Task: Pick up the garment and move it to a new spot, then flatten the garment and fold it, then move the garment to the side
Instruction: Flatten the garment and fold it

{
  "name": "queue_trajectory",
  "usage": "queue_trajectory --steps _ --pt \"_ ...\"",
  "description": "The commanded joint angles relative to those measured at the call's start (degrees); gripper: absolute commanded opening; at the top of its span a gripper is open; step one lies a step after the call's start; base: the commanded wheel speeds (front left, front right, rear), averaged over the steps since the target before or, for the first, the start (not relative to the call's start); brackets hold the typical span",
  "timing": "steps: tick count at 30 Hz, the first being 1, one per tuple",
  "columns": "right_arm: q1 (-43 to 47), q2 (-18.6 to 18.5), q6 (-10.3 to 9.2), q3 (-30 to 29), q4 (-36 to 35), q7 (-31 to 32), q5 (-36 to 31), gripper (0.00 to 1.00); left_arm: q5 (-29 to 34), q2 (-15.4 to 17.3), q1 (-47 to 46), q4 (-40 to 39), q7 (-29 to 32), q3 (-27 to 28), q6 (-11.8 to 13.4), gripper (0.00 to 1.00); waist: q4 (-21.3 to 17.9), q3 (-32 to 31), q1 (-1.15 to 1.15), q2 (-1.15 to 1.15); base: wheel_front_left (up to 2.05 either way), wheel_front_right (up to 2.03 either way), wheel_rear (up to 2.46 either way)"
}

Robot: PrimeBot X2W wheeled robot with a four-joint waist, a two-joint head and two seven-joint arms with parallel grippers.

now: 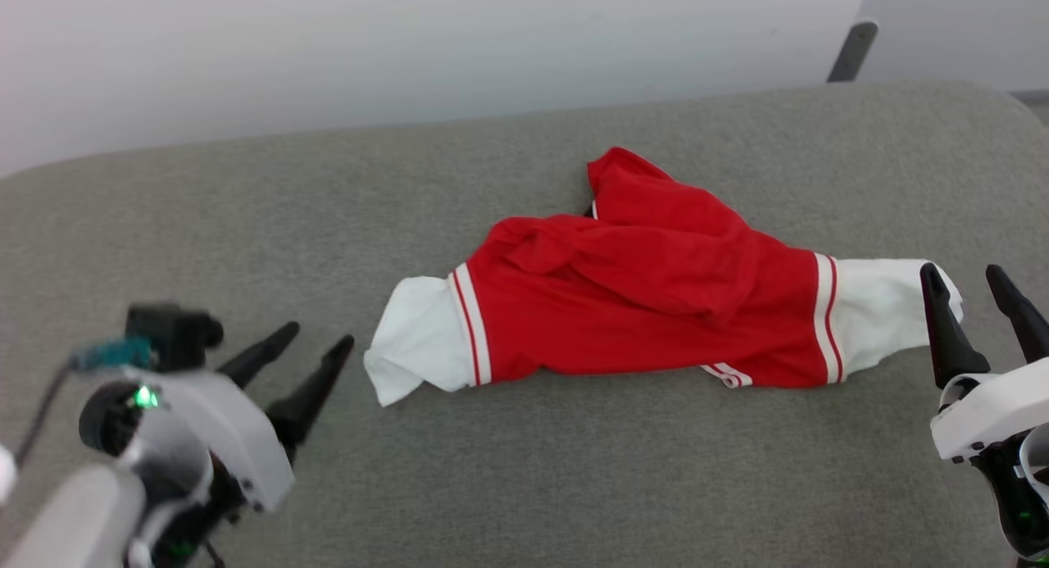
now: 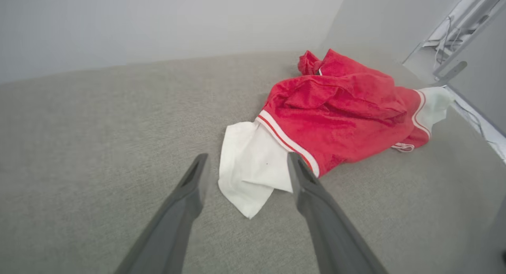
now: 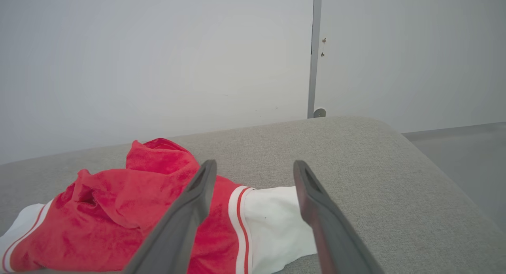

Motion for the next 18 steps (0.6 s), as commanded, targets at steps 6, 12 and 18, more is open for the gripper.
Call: queue_trajectory --steps 6,12,18 --pt "-0.50 1.04 -0.02 -0.23 -2.38 0.05 0.05 1.00 -6.07 0.02 -8.43 7.40 11.24 -0.87 0.54 1.00 -1.84 2.58 0.00 0.00 0.00 0.00 0.00" --pt "-1.44 1.02 -0.02 -0.21 -2.73 -0.02 0.46 1.00 -7.42 -1.14 -16.61 15.81 16.44 -3.09 0.23 1.00 -2.30 4.17 0.00 0.00 0.00 0.00 0.00" --pt "-2.33 0.74 -0.02 0.13 -2.71 -0.09 0.72 1.00 -7.22 -2.23 -22.25 22.84 20.05 -6.01 -0.02 1.00 -2.95 5.92 0.00 0.00 0.00 0.00 0.00"
